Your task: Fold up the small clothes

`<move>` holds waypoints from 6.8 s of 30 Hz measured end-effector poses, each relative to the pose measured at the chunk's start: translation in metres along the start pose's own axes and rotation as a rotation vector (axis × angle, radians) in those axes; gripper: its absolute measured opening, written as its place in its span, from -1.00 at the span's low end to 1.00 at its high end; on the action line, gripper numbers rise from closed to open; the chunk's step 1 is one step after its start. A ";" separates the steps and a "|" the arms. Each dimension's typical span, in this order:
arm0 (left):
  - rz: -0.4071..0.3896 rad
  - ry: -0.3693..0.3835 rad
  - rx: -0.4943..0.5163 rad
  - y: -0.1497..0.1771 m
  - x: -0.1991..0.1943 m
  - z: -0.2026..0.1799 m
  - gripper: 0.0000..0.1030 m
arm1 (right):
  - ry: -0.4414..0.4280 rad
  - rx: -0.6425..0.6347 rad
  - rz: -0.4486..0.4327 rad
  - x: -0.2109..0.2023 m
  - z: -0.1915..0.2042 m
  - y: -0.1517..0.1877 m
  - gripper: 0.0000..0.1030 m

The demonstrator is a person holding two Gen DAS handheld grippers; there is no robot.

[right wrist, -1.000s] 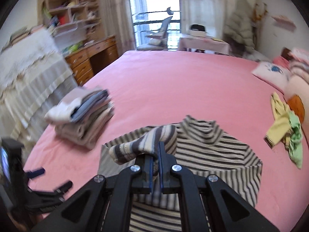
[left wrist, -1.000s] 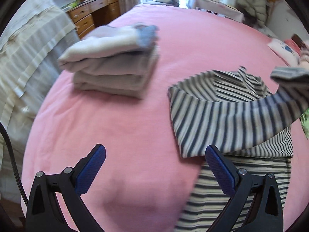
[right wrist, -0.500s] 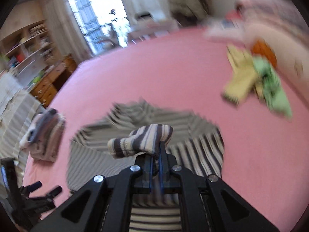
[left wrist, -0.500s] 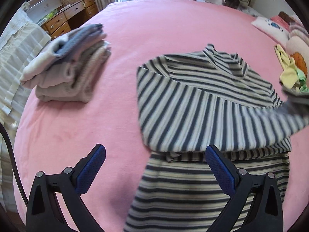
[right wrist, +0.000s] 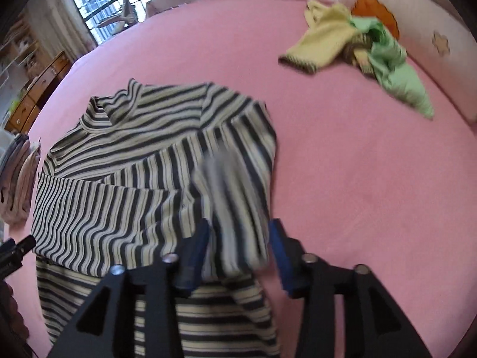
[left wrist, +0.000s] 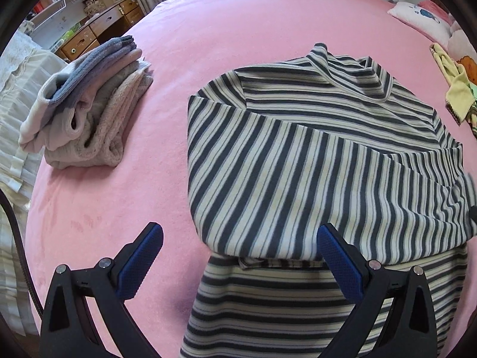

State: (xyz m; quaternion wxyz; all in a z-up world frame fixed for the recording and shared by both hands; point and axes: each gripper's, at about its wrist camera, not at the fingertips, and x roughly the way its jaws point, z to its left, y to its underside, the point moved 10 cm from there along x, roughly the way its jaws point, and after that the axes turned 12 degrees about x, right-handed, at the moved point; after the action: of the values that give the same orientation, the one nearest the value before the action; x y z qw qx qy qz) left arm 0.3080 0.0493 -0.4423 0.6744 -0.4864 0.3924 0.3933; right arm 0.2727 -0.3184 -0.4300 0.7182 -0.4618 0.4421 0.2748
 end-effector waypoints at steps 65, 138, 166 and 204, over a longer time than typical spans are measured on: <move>0.111 0.184 0.035 -0.083 0.111 0.080 -0.53 | -0.057 -0.182 -0.051 -0.002 0.003 -0.066 -0.89; 0.103 0.170 -0.261 0.089 0.071 0.076 0.07 | -0.108 -0.241 0.085 -0.014 0.052 0.063 -0.78; 0.234 0.031 -0.157 0.265 -0.082 0.120 0.26 | -0.099 -0.385 0.195 -0.122 -0.017 0.131 -0.78; 0.227 0.302 0.169 0.357 -0.071 0.052 0.40 | 0.015 -0.221 0.270 -0.153 -0.117 0.291 -0.37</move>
State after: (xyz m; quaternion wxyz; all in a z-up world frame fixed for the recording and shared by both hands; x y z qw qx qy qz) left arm -0.0370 0.1669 -0.4906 0.5977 -0.4340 0.5730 0.3551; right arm -0.0755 -0.2989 -0.4381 0.6163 -0.4763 0.4727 0.4122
